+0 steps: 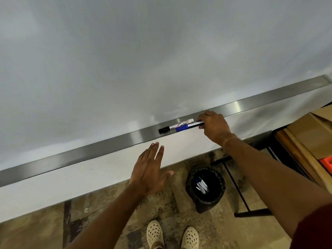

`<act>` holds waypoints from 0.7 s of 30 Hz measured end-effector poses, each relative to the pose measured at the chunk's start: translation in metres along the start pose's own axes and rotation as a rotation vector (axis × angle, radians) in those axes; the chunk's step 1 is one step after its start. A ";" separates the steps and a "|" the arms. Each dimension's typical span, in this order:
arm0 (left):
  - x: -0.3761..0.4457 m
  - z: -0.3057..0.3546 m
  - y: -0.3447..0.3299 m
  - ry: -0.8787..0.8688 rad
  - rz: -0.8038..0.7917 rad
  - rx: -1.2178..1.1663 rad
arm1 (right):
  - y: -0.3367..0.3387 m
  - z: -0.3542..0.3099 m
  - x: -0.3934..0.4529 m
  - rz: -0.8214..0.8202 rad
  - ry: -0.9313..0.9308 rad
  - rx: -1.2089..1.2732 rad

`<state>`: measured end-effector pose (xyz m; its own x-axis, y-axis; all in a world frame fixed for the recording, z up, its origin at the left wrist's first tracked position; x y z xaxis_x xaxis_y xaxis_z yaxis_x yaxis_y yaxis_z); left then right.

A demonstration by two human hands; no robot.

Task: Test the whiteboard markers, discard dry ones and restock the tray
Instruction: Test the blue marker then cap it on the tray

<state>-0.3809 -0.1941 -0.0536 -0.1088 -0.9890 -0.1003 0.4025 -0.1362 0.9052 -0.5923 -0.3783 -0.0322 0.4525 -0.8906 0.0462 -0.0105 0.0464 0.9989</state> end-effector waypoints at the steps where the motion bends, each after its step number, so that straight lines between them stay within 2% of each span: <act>1: 0.000 0.000 0.002 -0.001 0.006 -0.006 | 0.002 0.000 -0.001 0.014 -0.003 0.009; 9: 0.004 -0.002 0.034 -0.060 0.128 -0.047 | 0.024 -0.024 -0.025 0.189 0.003 0.112; 13: 0.008 -0.001 0.064 -0.075 0.219 -0.092 | 0.039 -0.065 -0.044 0.197 0.036 0.175; 21: -0.014 -0.028 0.099 -0.138 0.251 -0.093 | 0.058 -0.136 -0.063 0.203 0.147 0.161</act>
<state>-0.3137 -0.1951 0.0260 -0.1157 -0.9760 0.1847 0.5130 0.1005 0.8525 -0.5004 -0.2576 0.0210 0.5513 -0.7946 0.2544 -0.2499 0.1336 0.9590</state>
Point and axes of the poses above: each hand's wrist, its own x-axis towards the middle knuckle, its own y-axis out of the back of the hand, z = x × y, the point moved 2 cm from there along x, towards the middle knuckle, and after that the axes turned 12 degrees about -x, right-handed, at the moved point
